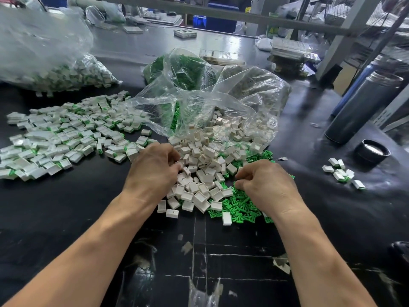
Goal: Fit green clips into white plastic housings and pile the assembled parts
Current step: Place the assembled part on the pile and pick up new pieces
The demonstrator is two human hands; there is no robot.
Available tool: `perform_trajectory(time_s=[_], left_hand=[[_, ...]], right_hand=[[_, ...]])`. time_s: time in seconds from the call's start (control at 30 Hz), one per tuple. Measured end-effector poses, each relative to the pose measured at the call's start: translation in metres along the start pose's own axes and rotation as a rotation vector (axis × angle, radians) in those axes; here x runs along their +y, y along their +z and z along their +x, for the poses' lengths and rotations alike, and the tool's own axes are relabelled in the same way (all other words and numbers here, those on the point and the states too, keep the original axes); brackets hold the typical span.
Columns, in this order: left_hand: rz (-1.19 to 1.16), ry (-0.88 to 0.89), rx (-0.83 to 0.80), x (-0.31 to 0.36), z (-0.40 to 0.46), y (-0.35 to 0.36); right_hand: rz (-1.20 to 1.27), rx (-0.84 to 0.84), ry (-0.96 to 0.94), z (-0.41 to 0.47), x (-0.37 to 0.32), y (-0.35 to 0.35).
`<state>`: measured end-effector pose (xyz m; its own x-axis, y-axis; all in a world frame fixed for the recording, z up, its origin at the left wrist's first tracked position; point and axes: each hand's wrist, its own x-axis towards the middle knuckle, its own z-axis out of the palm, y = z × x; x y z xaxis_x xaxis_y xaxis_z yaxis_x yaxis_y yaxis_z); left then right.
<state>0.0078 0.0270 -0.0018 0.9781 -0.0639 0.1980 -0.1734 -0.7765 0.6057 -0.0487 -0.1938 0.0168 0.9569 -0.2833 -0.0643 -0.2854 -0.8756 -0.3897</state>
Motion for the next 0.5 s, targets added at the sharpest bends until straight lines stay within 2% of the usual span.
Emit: perform_trajectory(time_s=[0.13,0.27,0.37,0.43,0.5], left_hand=[[-0.151,0.092,0.094,0.002,0.000,0.001],[-0.559,0.043,0.020,0.008,-0.002,0.000],[-1.004,-0.074,-0.112,0.018,-0.004,-0.001],[-1.268,-0.148,-0.177,0.024,-0.005,0.001],[-1.359,-0.163,-0.214,0.027,-0.007,0.005]], right_hand=[[-0.029,0.007,-0.003,0.002,-0.002,0.003],[0.069,0.021,-0.009,0.002,0.003,0.004],[0.463,0.093,-0.078,0.000,0.001,0.005],[0.827,0.036,-0.139,-0.004,-0.006,0.003],[0.957,-0.014,-0.235,-0.007,-0.013,0.004]])
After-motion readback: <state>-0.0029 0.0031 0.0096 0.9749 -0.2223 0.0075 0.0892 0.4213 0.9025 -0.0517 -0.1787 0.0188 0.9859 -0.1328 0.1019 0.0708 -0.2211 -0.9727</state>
